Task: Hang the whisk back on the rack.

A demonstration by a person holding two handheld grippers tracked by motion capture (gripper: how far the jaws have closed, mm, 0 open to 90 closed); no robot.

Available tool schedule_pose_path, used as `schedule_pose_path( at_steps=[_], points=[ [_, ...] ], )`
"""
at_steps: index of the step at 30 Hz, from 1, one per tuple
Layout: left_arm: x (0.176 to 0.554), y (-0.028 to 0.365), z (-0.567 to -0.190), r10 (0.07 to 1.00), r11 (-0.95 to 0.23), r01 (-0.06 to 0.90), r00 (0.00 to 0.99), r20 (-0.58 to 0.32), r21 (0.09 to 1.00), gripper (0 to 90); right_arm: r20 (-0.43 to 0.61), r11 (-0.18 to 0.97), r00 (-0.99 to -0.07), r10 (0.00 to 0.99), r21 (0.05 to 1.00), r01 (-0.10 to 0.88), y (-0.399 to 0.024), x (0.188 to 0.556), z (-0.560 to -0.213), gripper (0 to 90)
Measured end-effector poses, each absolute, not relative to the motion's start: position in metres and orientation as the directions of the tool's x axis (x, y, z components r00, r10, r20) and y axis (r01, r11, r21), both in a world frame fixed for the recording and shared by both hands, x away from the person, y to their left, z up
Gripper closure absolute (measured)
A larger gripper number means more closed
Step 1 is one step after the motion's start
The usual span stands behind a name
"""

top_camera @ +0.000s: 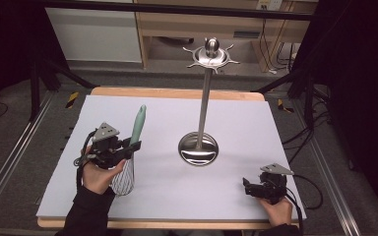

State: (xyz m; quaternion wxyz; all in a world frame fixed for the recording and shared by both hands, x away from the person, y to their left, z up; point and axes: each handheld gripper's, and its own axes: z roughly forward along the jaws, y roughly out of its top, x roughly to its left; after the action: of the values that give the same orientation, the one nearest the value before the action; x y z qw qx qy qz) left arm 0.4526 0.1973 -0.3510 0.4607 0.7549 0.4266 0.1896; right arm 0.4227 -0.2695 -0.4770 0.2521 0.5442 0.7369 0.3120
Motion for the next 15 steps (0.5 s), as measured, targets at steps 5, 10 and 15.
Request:
schedule_pose_path(
  at_steps=[5, 10, 15],
  points=[
    [0.453, 0.194, -0.342, 0.813, -0.194, 0.446, 0.571, -0.112, 0.874, 68.9, -0.031, 0.210, -0.278, 0.960, 0.737, 0.643, -0.270, 0.422, -0.476, 9.0],
    [0.456, 0.188, -0.334, 0.808, -0.179, 0.427, 0.578, -0.115, 0.886, 68.9, -0.030, 0.209, -0.278, 0.960, 0.736, 0.644, -0.270, 0.422, -0.477, 9.0],
    [0.457, 0.183, -0.329, 0.799, -0.164, 0.411, 0.589, -0.123, 0.897, 68.9, -0.030, 0.209, -0.278, 0.960, 0.736, 0.644, -0.270, 0.423, -0.476, 9.0]
  ],
)
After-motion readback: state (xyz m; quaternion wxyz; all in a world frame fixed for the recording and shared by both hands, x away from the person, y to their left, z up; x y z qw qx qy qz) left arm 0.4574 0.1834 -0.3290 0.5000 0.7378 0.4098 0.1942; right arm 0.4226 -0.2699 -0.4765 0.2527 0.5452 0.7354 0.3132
